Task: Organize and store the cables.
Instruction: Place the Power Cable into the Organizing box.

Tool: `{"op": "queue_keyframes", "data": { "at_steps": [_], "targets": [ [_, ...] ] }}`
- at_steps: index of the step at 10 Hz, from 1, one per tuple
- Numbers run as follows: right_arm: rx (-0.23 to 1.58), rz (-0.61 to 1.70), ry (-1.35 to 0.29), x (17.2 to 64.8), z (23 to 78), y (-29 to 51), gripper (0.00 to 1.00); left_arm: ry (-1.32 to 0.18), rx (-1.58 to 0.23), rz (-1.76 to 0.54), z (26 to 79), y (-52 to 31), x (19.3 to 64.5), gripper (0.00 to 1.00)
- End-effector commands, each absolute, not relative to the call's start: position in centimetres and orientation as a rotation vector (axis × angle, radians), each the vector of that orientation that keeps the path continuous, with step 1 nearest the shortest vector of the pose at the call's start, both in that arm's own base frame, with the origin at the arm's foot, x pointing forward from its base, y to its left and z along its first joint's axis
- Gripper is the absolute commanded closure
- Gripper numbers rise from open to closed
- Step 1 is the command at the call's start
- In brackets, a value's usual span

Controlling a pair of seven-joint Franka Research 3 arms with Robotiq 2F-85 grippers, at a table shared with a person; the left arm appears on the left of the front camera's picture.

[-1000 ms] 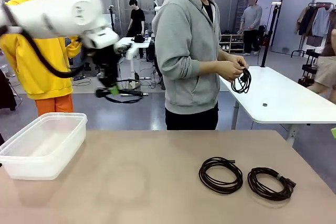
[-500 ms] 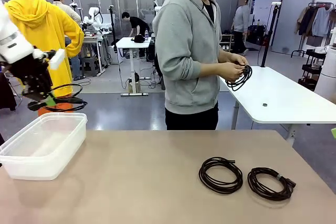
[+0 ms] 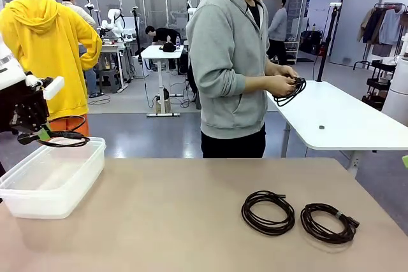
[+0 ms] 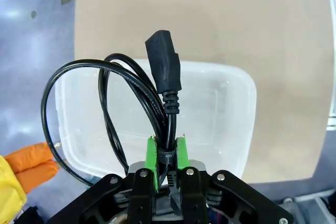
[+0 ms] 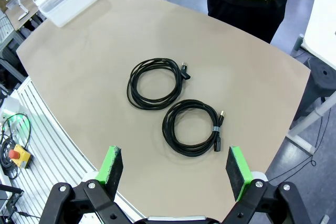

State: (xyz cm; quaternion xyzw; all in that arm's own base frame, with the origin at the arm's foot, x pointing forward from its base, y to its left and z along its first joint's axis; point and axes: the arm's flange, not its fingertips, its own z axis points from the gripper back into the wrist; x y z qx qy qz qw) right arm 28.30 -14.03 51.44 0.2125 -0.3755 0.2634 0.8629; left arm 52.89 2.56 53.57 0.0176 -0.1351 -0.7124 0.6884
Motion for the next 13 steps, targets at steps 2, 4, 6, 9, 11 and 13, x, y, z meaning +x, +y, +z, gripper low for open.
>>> {"op": "queue_keyframes", "data": {
  "at_steps": [2, 4, 6, 9, 11, 13],
  "targets": [
    [0.45, 0.568, -0.796, 28.2, 51.5, -14.2, 0.0, -0.191, -0.054, -1.601, 51.9, 4.4, 55.6, 0.83],
    [0.45, 0.568, -0.796, 28.2, 51.5, -14.2, 0.0, -0.166, -0.114, -1.591, 49.3, 4.4, 56.7, 0.83],
    [0.45, 0.568, -0.796, 28.2, 51.5, -14.2, 0.0, -0.129, -0.164, -1.59, 46.8, 4.0, 57.4, 0.83],
    [0.45, 0.568, -0.796, 28.2, 51.5, -14.2, 0.0, -0.083, -0.16, -1.587, 46.3, 3.2, 57.4, 0.69],
    [0.45, 0.568, -0.796, 28.2, 51.5, -14.2, 0.0, -0.092, -0.143, -1.591, 46.8, 2.7, 57.4, 0.51],
    [0.45, 0.568, -0.796, 28.2, 51.5, -14.2, 0.0, -0.094, -0.13, -1.589, 47.2, 2.6, 57.0, 0.33]
  ]
}}
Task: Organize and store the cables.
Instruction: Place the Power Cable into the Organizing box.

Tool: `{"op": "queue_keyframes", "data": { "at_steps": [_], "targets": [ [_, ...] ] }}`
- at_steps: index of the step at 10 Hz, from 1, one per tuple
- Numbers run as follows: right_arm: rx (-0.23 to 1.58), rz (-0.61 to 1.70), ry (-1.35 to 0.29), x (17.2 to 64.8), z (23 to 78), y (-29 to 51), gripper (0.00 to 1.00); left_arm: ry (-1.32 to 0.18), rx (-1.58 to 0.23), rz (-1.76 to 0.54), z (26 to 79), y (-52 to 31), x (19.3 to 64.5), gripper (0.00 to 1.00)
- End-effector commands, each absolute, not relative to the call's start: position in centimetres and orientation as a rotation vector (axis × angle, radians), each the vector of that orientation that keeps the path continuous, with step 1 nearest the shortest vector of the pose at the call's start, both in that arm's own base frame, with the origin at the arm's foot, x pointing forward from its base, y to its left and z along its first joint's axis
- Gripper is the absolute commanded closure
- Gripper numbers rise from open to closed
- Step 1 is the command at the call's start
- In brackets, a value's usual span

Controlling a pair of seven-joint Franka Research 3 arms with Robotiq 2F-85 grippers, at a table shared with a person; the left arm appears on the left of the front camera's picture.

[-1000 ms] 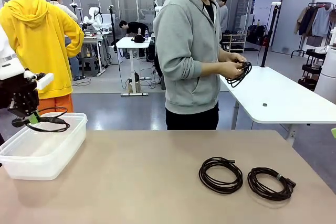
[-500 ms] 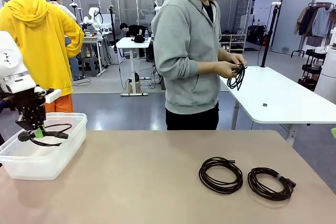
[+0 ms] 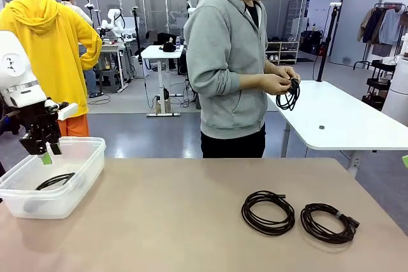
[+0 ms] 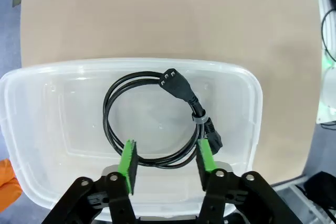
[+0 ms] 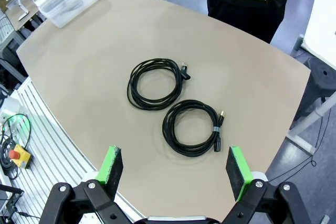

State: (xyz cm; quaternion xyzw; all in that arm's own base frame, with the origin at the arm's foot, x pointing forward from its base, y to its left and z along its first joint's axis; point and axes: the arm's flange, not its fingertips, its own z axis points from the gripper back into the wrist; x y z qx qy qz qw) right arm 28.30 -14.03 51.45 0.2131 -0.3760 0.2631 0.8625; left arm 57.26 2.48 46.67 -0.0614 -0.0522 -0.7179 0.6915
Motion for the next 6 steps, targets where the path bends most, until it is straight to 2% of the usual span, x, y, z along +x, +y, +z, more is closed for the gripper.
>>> {"op": "queue_keyframes", "data": {
  "at_steps": [1, 2, 3, 4, 6],
  "targets": [
    [0.45, 0.568, -0.796, 28.2, 51.5, -14.2, 0.0, -0.094, -0.125, -1.587, 47.4, 2.5, 56.9, 0.42],
    [0.45, 0.568, -0.796, 28.2, 51.5, -14.2, 0.0, -0.093, -0.119, -1.58, 47.4, 2.1, 56.9, 0.15],
    [0.45, 0.568, -0.796, 28.2, 51.5, -14.2, 0.0, -0.092, -0.116, -1.57, 47.4, 1.8, 56.7, 0.24],
    [0.45, 0.568, -0.796, 28.2, 51.5, -14.2, 0.0, -0.093, -0.114, -1.553, 47.4, 1.2, 56.6, 0.0],
    [0.45, 0.568, -0.796, 28.2, 51.5, -14.2, 0.0, -0.118, -0.128, -1.595, 47.2, 2.1, 57.1, 0.0]
  ]
}}
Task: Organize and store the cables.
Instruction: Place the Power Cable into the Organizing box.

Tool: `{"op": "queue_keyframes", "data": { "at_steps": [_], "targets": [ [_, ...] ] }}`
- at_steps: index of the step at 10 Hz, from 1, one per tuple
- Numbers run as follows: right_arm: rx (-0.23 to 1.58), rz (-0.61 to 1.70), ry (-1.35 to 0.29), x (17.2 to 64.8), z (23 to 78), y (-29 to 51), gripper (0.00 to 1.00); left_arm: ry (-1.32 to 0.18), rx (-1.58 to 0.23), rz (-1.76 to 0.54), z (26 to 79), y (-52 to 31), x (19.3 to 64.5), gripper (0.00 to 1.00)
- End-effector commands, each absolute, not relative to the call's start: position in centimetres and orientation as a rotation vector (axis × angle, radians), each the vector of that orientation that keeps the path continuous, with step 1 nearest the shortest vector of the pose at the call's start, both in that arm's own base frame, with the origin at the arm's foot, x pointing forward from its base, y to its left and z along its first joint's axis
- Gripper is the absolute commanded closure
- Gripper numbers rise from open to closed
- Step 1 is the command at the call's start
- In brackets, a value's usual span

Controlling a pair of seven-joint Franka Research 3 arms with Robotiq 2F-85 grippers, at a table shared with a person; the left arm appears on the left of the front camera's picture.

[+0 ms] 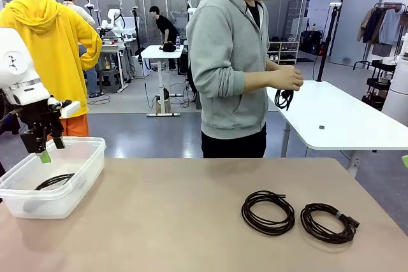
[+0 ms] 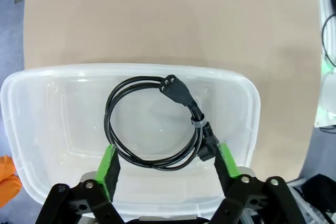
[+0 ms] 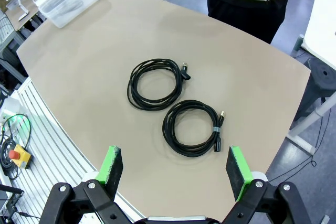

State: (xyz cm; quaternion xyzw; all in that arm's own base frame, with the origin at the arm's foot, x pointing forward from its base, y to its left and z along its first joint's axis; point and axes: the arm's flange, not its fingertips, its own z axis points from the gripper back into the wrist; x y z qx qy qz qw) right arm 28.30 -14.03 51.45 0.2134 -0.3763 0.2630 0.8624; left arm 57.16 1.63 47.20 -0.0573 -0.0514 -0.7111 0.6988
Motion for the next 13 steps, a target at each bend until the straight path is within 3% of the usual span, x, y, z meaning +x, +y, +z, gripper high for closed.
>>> {"op": "queue_keyframes", "data": {
  "at_steps": [1, 13],
  "targets": [
    [0.45, 0.568, -0.796, 28.18, 51.53, -14.15, 0.0, -0.118, -0.128, -1.595, 47.19, 2.13, 57.15, 0.0],
    [0.45, 0.568, -0.796, 28.18, 51.53, -14.15, 0.0, -0.118, -0.128, -1.595, 47.19, 2.13, 57.15, 0.0]
  ]
}}
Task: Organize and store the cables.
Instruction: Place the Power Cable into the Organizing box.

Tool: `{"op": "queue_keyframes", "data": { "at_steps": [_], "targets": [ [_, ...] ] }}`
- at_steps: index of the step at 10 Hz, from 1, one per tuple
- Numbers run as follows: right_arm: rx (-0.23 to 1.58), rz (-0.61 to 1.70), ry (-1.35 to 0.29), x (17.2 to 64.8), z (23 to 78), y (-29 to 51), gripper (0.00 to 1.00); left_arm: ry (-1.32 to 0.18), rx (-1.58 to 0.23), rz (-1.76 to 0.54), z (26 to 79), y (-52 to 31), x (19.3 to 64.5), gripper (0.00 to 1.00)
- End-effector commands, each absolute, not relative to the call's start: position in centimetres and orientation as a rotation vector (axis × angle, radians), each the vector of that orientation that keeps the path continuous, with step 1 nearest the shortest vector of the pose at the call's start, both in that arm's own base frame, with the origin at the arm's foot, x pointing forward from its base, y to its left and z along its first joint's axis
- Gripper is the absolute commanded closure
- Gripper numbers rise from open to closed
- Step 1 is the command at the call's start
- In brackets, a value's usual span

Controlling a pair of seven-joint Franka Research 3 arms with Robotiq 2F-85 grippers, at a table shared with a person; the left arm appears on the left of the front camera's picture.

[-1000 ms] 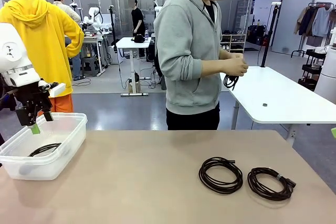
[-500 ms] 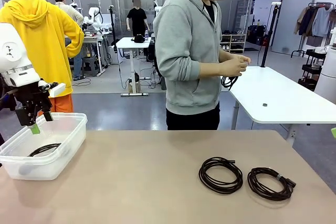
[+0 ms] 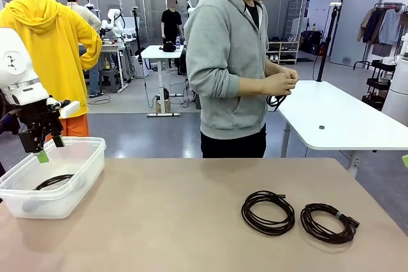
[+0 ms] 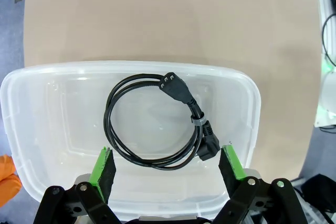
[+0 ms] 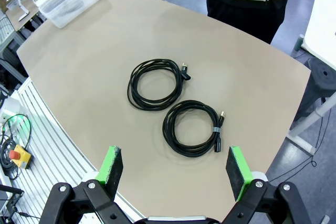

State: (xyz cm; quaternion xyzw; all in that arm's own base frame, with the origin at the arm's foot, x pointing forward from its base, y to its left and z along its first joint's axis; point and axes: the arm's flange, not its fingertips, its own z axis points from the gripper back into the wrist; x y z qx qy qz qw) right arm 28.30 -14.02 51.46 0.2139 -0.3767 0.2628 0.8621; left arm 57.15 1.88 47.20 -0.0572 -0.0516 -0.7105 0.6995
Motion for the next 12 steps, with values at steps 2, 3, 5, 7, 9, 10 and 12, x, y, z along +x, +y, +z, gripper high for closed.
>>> {"op": "queue_keyframes", "data": {
  "at_steps": [2, 3, 5, 7, 9, 10, 12],
  "targets": [
    [0.45, 0.568, -0.796, 28.2, 51.5, -14.2, 0.0, -0.233, -0.142, -1.544, 49.9, 1.4, 57.4, 0.0],
    [0.45, 0.568, -0.796, 28.2, 51.5, -14.2, 0.0, -0.301, -0.138, -1.517, 52.1, 1.7, 56.4, 0.0],
    [0.45, 0.568, -0.796, 28.2, 51.5, -14.2, 0.0, -0.448, -0.126, -1.402, 55.2, 3.2, 51.6, 0.0],
    [0.45, 0.568, -0.796, 28.2, 51.5, -14.2, 0.0, -0.555, -0.121, -1.305, 56.2, 4.9, 46.1, 0.0],
    [0.45, 0.568, -0.796, 28.2, 51.5, -14.2, 0.0, -0.699, -0.158, -1.096, 56.9, 8.4, 39.4, 0.0],
    [0.45, 0.568, -0.796, 28.2, 51.5, -14.2, 0.0, -0.757, -0.147, -1.014, 57.2, 8.7, 35.5, 0.0],
    [0.45, 0.568, -0.796, 28.2, 51.5, -14.2, 0.0, -0.764, -0.203, -0.94, 56.7, 7.4, 32.1, 0.0]
  ]
}}
